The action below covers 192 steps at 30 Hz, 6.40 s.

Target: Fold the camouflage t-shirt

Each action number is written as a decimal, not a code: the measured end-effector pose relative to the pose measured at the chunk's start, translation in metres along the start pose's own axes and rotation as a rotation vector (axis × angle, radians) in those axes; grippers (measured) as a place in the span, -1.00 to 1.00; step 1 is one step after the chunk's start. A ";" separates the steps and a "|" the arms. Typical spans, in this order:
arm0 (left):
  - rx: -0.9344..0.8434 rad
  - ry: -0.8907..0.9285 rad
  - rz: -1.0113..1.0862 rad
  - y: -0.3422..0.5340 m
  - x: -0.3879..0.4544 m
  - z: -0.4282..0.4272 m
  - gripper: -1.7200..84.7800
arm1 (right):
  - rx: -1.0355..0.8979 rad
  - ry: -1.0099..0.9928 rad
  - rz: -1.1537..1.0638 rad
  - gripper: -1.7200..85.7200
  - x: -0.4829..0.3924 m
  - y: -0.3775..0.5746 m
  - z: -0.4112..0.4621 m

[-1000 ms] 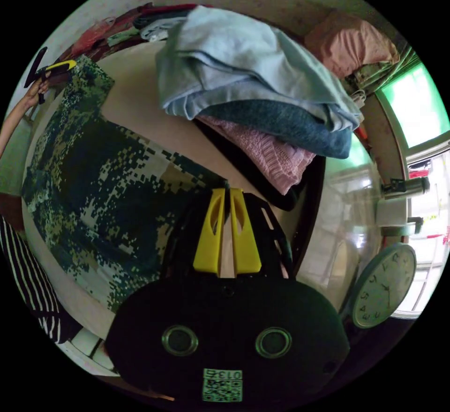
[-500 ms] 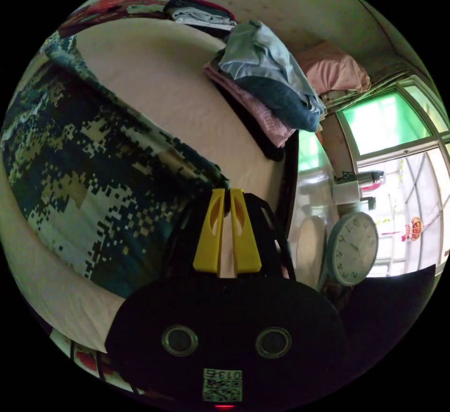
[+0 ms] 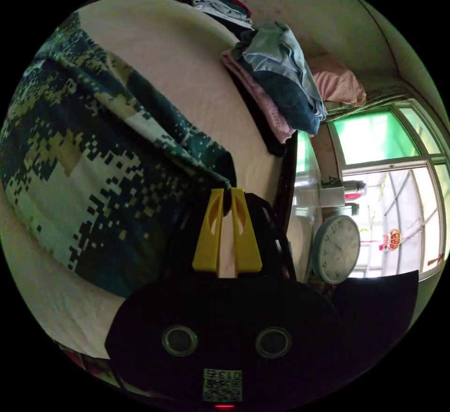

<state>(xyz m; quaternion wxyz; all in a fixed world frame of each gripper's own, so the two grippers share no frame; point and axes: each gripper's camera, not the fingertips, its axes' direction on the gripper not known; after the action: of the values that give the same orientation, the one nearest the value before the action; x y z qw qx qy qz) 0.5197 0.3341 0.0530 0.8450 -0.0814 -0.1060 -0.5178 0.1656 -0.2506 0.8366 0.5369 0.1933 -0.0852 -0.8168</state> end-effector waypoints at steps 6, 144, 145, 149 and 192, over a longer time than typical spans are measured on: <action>-0.107 0.056 0.016 0.023 0.001 0.004 -0.95 | -0.026 -0.035 -0.101 -0.80 0.004 0.051 -0.002; 0.055 -0.051 -0.072 -0.072 0.008 0.059 -0.96 | 0.352 -0.947 -0.336 -0.93 -0.072 -0.405 -0.154; 0.077 -0.036 -0.084 -0.071 0.005 0.055 -0.96 | 0.374 -0.957 -0.376 -0.91 -0.081 -0.402 -0.161; 0.035 -0.093 -0.035 -0.080 0.009 0.060 -0.96 | 0.315 -0.966 -0.507 -0.91 -0.117 -0.401 -0.166; -0.023 0.002 0.251 -0.199 0.180 0.134 -0.97 | -0.051 -0.666 0.816 -0.95 0.201 0.011 0.017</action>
<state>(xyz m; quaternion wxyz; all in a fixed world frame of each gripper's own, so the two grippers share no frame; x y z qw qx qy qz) 0.4092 0.1232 0.2357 0.9023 -0.1034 -0.0882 -0.4092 0.0976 -0.4390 0.8109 0.7596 -0.1385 -0.2997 -0.5603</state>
